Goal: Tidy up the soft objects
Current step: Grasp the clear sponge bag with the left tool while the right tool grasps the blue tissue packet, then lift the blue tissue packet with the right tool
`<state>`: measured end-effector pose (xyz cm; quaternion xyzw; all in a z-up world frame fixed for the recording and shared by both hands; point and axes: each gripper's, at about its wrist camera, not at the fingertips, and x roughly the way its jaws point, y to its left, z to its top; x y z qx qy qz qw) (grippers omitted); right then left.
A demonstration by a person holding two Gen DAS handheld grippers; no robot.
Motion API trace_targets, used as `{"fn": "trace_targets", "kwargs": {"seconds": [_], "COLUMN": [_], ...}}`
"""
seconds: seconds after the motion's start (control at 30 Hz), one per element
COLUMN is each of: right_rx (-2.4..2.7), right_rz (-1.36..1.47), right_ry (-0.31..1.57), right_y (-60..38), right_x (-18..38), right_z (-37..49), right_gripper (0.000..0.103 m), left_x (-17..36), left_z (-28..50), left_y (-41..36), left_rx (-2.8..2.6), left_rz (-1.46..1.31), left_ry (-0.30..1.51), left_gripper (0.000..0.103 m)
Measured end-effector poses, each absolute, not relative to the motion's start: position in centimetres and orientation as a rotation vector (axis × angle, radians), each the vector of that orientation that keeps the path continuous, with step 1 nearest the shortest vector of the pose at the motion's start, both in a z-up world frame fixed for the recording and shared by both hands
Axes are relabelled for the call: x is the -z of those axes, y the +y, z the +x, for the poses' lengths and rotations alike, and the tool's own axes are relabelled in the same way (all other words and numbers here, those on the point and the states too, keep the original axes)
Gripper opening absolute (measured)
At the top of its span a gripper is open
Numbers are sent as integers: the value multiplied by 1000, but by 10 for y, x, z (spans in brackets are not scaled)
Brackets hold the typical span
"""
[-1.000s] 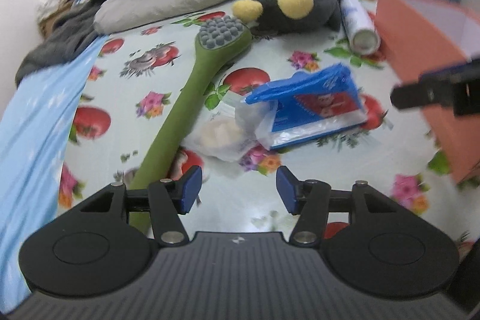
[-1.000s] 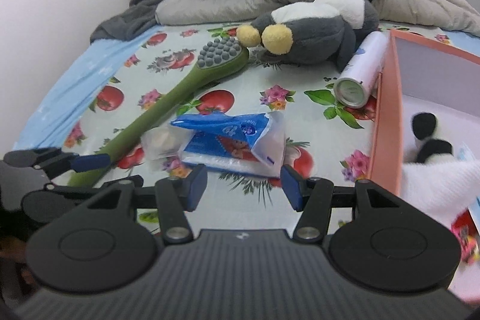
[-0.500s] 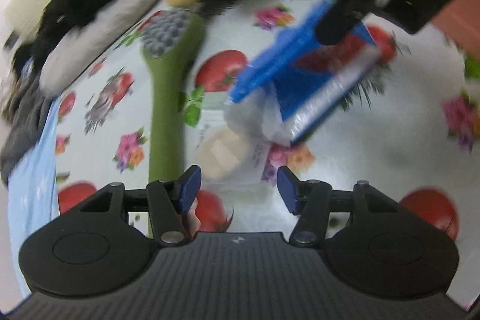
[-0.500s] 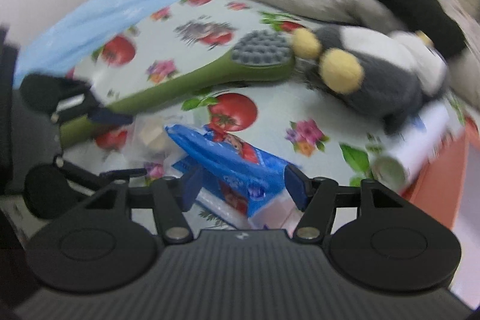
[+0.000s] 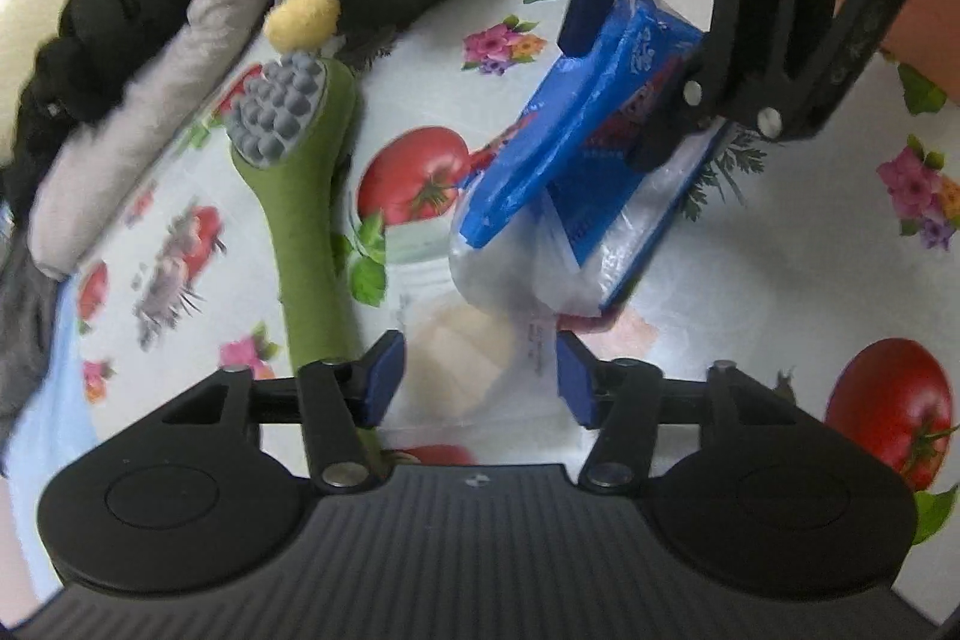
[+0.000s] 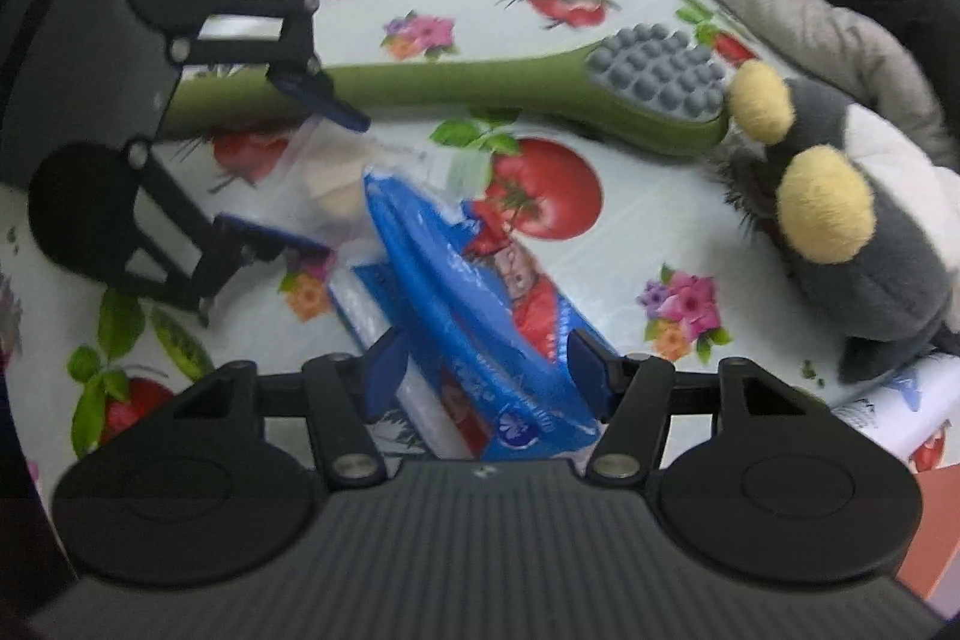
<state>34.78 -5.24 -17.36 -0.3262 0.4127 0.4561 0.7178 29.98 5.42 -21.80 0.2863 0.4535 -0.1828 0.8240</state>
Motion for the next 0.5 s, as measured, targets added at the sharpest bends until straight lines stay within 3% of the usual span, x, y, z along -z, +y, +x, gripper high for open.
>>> {"fn": "trace_targets", "kwargs": {"seconds": [0.07,0.13,0.2,0.23,0.3,0.5], "right_rx": [-1013,-1005,-1003,-1003,-994,-932], "right_rz": [-715,-675,-665,-664,-643,-562], "right_ry": [904,919,909,903,891,850], "right_y": [-53,-54,-55,-56,-58,-70], "right_x": [173,170,166,164,157,130], "right_z": [349,353,350,349,347,334], "right_gripper": [49,25,20,15,11,7], "left_x": [217,216,216,215,213,196], "left_z": [303,304,301,299,296,279], "left_y": [59,61,59,58,58,59], "left_rx": [384,377,367,357,333,253], "left_rz": [525,487,495,487,469,324], "left_ry": [1006,1026,1028,1030,1027,1005], "left_gripper": [49,38,24,22,13,8]}}
